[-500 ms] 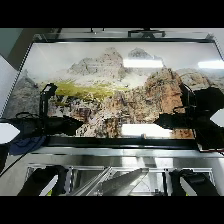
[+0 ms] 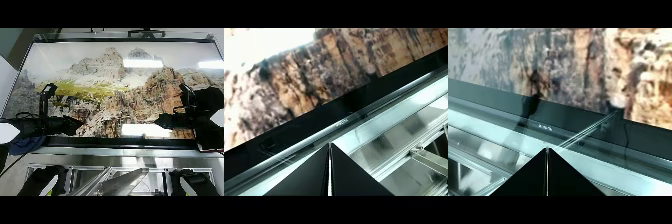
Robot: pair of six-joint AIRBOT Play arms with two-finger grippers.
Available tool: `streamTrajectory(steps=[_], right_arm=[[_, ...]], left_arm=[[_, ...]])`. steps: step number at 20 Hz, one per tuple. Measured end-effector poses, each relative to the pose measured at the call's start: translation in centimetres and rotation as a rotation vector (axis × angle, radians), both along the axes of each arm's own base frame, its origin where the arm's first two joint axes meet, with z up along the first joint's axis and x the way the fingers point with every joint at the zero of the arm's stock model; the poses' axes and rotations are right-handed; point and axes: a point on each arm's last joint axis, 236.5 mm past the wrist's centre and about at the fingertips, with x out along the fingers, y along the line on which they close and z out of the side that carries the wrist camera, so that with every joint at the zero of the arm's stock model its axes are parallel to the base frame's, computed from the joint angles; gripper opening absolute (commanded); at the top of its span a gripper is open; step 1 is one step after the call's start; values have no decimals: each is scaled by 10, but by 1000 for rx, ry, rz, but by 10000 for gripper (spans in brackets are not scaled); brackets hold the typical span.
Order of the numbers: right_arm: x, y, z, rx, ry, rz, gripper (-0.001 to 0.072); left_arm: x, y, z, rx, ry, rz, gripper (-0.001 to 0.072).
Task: Fold the shirts.
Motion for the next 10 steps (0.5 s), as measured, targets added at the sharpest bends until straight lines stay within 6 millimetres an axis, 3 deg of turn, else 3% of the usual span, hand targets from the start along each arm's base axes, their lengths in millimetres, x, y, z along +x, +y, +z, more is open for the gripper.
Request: streamTrajectory(steps=[7,10], right_arm=[[0,0,0,0,0,0,14],[0,0,0,0,0,0,14]], left_arm=[[10,0,5,-14,-39,25,13],[16,9,1,18,-44,62,11]])
